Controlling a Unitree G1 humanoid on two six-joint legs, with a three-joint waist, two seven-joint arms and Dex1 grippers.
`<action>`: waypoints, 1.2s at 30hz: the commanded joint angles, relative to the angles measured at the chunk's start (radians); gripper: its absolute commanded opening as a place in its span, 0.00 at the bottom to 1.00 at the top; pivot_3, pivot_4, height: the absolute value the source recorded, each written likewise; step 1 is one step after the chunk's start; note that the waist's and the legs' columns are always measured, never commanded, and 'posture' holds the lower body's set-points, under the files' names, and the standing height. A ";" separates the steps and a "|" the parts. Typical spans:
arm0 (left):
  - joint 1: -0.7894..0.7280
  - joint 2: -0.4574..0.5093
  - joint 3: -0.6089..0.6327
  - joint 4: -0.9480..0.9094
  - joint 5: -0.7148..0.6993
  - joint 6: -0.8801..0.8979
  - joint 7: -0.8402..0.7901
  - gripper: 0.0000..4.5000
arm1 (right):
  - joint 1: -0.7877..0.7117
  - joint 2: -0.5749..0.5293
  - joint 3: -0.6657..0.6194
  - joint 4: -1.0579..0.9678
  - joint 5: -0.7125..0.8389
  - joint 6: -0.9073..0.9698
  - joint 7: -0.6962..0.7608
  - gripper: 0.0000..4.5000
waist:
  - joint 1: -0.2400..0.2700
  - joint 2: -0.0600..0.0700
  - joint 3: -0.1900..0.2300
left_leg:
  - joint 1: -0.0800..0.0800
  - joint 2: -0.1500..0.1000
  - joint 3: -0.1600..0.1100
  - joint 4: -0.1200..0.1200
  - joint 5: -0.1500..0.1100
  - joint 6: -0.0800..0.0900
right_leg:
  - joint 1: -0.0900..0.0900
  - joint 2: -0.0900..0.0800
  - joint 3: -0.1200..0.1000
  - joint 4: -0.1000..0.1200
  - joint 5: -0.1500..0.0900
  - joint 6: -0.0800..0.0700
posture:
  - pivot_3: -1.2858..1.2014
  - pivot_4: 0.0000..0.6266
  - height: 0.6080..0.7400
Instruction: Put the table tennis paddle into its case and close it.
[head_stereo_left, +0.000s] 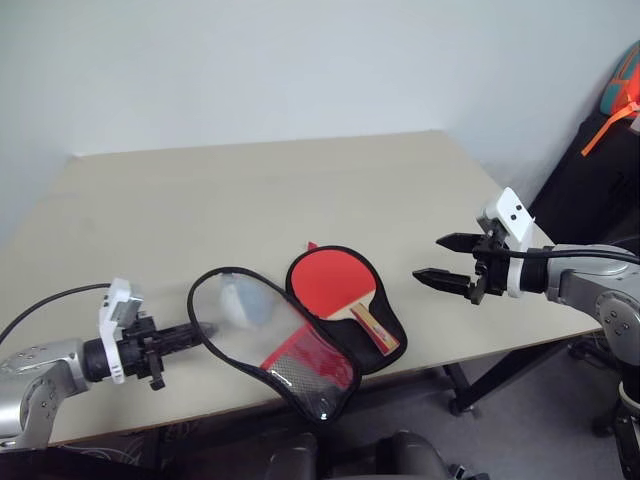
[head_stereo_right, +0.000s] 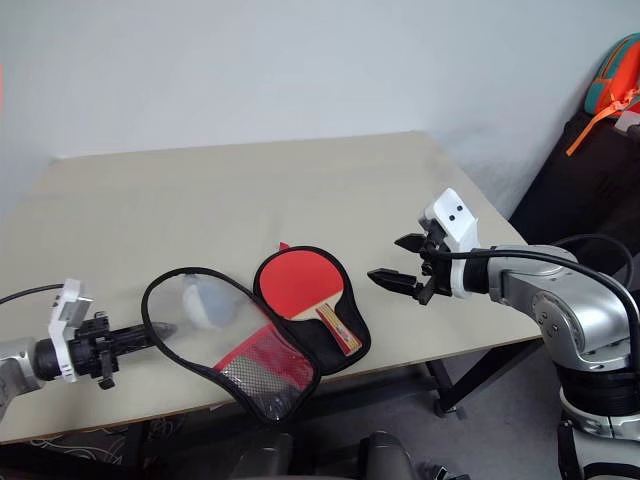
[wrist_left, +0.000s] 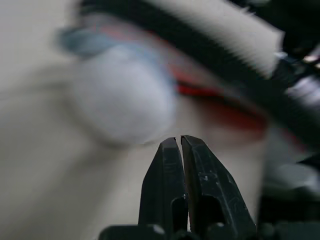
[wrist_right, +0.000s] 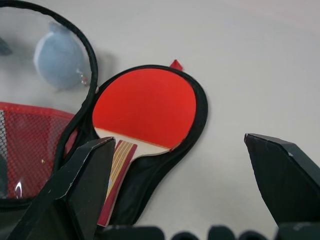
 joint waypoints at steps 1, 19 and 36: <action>-0.050 -0.017 -0.012 -0.166 -0.136 0.118 0.061 0.01 | 0.004 -0.022 -0.009 0.001 -0.013 -0.038 0.006 1.00 | 0.002 0.000 0.000 | 0.000 0.000 0.000 0.000 0.000 0.000 | 0.000 0.000 0.000 0.000 0.000 0.000 | 0.52 0.00 0.81; -0.415 -0.375 -0.285 -0.309 -0.192 0.344 0.621 0.01 | 0.073 -0.090 0.003 -0.004 -0.051 -0.134 0.052 1.00 | 0.035 0.003 0.001 | 0.001 0.001 -0.006 0.020 -0.008 0.011 | 0.015 0.003 -0.005 0.001 -0.002 0.005 | 0.52 0.00 0.81; -0.268 -0.455 -0.303 -0.280 -0.301 0.538 0.778 0.89 | 0.088 -0.041 0.033 -0.043 -0.046 -0.119 0.011 1.00 | 0.041 0.004 0.001 | 0.002 0.001 -0.007 0.021 -0.009 0.012 | 0.014 0.000 -0.006 0.000 -0.002 0.005 | 0.52 0.00 0.81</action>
